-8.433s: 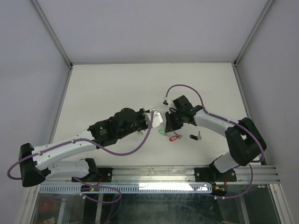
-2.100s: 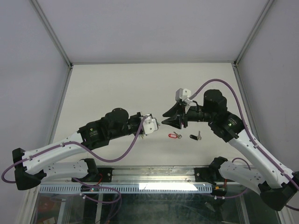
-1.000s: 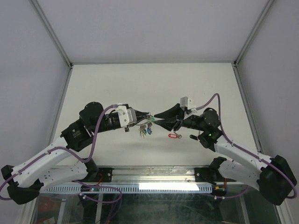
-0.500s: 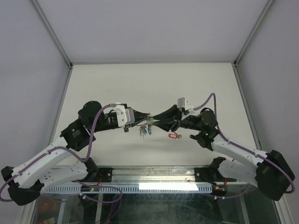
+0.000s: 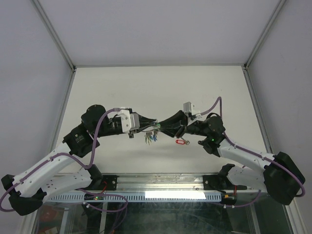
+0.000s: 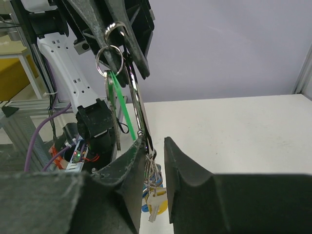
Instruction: Put the keys on the keyring
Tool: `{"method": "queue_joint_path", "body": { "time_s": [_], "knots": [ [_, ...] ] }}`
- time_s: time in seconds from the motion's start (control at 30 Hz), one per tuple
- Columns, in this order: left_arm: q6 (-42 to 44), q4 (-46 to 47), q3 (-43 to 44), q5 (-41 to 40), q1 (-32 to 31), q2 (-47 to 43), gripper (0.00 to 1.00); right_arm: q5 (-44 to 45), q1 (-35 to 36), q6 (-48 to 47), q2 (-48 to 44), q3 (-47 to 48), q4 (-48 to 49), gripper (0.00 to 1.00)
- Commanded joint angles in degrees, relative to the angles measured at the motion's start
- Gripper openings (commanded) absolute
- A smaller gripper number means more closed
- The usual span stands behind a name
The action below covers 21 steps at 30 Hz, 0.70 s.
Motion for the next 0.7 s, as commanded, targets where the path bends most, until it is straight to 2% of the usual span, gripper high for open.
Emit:
{"method": "queue_joint_path", "body": {
  "time_s": [0.0, 0.07, 0.2, 0.3, 0.37, 0.5, 0.67],
  "knots": [
    [-0.4, 4.7, 2.5, 2.4, 1.0, -0.4, 0.00, -0.3, 0.4, 1.3, -0.1, 2.5, 6.2, 0.23],
    [-0.4, 4.7, 2.6, 2.9, 1.1, -0.3, 0.00, -0.3, 0.3, 1.6, 0.0, 2.4, 6.7, 0.19],
    [-0.4, 4.8, 2.5, 3.9, 1.7, -0.3, 0.00, -0.4, 0.3, 1.5, 0.1, 2.5, 7.1, 0.00],
    [-0.5, 5.4, 2.1, 5.1, 2.0, -0.7, 0.00, 1.2, 0.4, -1.1, -1.5, 2.1, 5.2, 0.00],
    [-0.8, 6.1, 1.7, 5.3, 2.3, -1.3, 0.07, 3.7, 0.3, -4.3, -3.9, 2.4, -0.7, 0.00],
    [-1.2, 7.4, 0.7, 5.5, 2.7, -2.6, 0.21, 9.4, 0.2, -15.3, -10.2, 6.1, -19.7, 0.00],
    [-1.6, 8.3, -0.1, 5.6, 3.3, -3.6, 0.34, 10.0, 0.1, -16.2, -16.0, 10.6, -34.8, 0.00]
  ]
}}
